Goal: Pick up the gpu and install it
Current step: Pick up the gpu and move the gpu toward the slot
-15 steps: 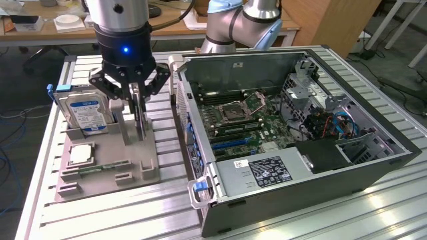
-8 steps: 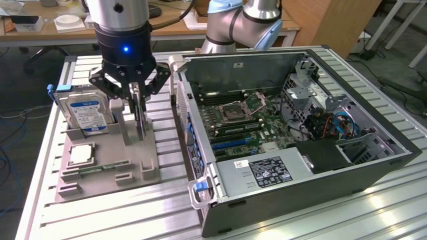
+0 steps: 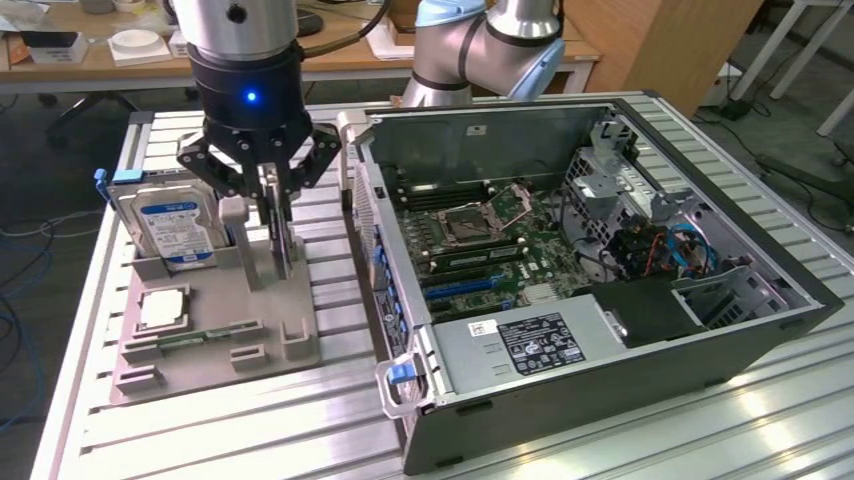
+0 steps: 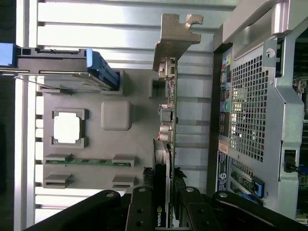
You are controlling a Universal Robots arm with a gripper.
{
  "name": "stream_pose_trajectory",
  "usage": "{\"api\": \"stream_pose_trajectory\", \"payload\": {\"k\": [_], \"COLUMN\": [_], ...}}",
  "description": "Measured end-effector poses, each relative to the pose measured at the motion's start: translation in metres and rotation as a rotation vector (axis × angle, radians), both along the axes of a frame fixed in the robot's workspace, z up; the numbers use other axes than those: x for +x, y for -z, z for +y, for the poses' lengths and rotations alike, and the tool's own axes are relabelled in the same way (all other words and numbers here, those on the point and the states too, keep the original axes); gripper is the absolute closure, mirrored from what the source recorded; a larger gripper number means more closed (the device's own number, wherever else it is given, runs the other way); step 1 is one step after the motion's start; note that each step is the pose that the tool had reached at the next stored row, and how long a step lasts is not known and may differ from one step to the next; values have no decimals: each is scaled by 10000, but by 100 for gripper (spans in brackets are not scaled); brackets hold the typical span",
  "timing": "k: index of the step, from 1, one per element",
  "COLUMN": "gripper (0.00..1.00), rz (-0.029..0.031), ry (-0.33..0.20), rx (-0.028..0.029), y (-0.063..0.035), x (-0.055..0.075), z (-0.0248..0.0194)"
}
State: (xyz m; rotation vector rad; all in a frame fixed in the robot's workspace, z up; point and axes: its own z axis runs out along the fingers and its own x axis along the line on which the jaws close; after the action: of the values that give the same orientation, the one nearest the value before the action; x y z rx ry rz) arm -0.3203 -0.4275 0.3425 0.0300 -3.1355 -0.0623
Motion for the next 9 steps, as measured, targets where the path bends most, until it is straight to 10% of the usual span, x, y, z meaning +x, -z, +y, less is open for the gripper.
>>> {"api": "stream_pose_trajectory", "payload": {"k": [9], "gripper": [74], "rz": [-3], "ry": [1], "rx": [58], "y": [-109], "x": [-1], "z": [0]}}
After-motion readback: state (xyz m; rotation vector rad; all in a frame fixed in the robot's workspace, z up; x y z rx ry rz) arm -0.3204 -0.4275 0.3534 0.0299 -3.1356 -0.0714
